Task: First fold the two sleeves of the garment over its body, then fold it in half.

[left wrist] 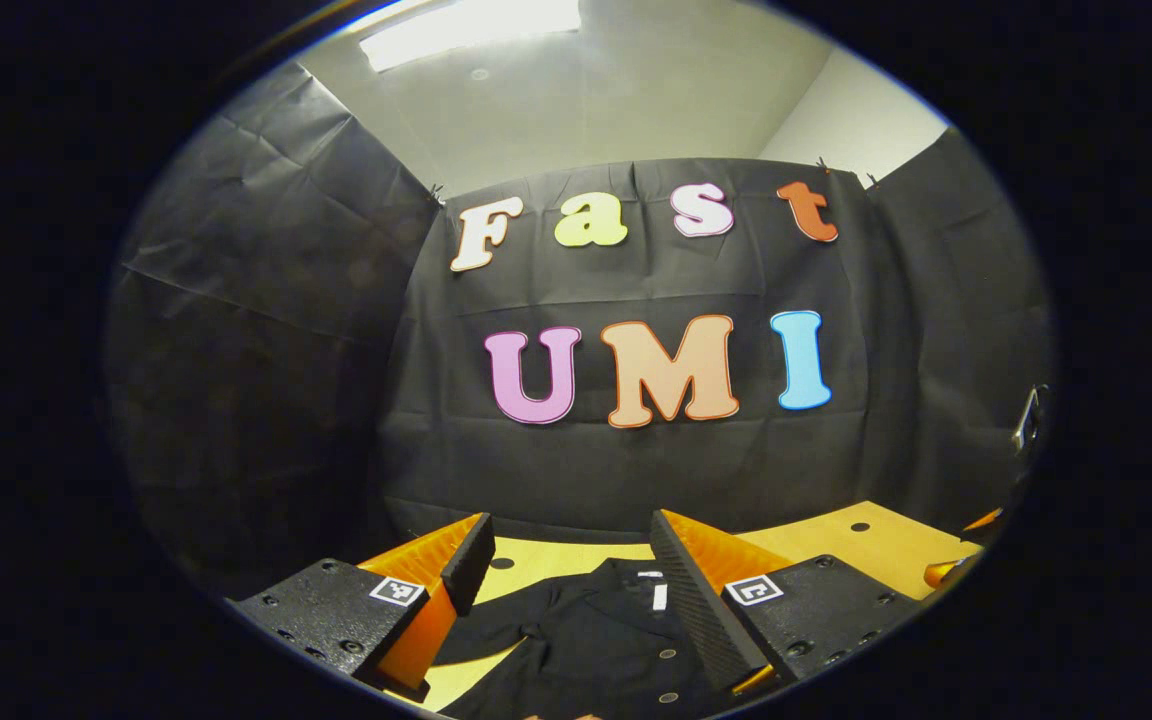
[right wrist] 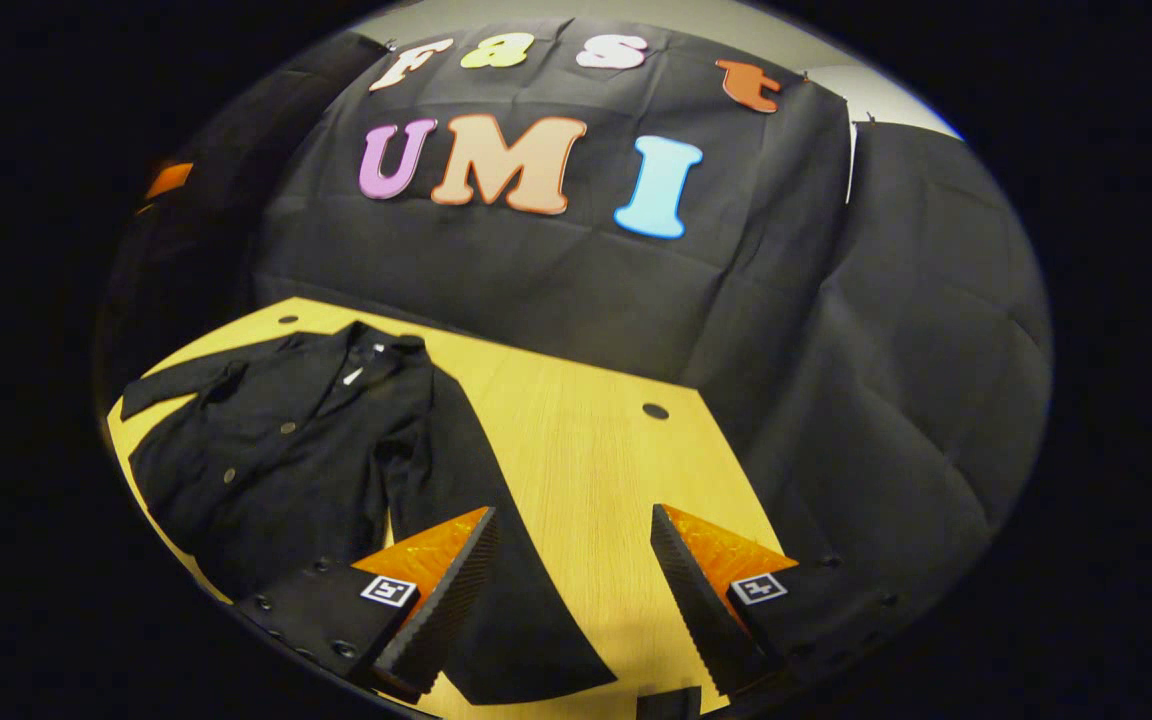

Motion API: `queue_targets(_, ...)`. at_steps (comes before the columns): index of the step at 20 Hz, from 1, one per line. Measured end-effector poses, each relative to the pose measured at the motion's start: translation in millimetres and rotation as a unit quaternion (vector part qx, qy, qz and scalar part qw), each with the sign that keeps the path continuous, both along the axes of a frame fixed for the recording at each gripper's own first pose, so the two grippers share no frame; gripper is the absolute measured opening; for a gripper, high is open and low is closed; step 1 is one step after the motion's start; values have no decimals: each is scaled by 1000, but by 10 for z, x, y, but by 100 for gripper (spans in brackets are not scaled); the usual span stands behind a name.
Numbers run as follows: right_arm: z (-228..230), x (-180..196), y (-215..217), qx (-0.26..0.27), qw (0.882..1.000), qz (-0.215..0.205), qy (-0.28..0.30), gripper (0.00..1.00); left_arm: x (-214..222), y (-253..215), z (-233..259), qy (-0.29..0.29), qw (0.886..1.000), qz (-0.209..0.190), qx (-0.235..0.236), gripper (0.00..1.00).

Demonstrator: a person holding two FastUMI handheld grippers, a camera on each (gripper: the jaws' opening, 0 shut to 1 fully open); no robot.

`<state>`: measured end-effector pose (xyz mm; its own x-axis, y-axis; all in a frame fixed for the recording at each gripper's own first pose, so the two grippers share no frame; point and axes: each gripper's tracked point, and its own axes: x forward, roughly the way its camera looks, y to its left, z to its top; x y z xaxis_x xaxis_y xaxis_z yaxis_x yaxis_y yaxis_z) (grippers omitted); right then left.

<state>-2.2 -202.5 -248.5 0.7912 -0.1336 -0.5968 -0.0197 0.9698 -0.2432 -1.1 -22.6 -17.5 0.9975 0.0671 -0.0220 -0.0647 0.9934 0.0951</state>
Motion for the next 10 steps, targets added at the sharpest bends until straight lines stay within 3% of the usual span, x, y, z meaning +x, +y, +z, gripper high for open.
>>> queue_targets(4,-463,-188,-159,-4,997,6,83,98,19,-88,-69,8,1000,6,1,92)
queue_targets(10,-1027,-572,-280,21,978,10,205,99,23,-233,-172,23,1000,15,1,92)
